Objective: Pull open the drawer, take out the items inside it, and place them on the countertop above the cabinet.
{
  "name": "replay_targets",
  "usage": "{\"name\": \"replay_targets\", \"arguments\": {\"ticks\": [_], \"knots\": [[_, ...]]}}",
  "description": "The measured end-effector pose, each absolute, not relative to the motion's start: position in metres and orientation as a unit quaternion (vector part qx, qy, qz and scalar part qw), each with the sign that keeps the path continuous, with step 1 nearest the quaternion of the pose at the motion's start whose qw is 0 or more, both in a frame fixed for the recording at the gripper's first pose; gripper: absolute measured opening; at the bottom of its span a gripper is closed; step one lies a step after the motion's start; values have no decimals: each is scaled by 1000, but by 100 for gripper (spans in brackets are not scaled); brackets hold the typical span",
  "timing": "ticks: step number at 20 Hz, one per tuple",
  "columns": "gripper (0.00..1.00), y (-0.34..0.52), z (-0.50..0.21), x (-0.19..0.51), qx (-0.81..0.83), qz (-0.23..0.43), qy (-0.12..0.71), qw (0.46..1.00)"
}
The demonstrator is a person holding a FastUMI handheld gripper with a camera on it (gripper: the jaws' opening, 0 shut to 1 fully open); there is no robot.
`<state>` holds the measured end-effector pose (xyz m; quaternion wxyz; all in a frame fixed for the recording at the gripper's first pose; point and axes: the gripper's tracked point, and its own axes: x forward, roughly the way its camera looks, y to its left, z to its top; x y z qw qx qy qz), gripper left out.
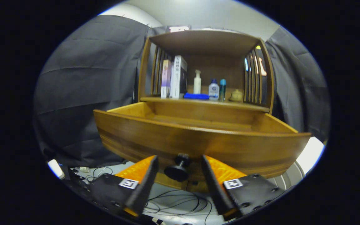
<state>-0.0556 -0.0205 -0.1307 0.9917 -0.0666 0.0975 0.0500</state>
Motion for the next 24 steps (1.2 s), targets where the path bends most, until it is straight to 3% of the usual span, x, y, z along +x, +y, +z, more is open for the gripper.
{"name": "replay_targets", "arguments": {"ticks": [5, 17, 24], "knots": [[100, -16, -91, -67, -73, 65, 52, 994], [99, -3, -7, -31, -64, 136, 64, 987], [98, -5, -26, 18, -3, 196, 188, 962]]}}
